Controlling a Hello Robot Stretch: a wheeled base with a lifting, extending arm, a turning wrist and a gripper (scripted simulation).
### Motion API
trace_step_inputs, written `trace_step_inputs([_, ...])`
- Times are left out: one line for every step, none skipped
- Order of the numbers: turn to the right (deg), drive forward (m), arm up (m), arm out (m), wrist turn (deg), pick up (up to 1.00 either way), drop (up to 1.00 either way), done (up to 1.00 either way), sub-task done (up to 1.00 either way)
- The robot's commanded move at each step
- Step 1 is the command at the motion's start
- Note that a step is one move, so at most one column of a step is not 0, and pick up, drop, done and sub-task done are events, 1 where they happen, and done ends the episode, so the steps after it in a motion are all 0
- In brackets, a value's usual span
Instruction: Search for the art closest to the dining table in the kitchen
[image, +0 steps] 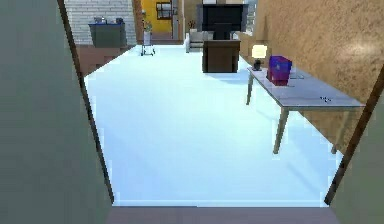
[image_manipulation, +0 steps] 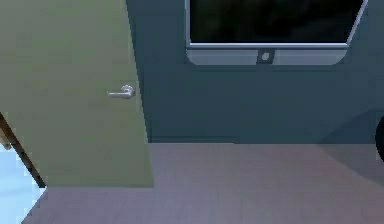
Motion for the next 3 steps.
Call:
trace_step_inputs([6.0,0.0,0.0,0.0,0.0,0.0,0.0,0.0,0.0])
trace_step_inputs([0.0,0.2,0.0,0.0,0.0,0.0,0.0,0.0,0.0])
trace_step_inputs([-9.0,0.0,0.0,0.0,0.0,0.0,0.0,0.0,0.0])
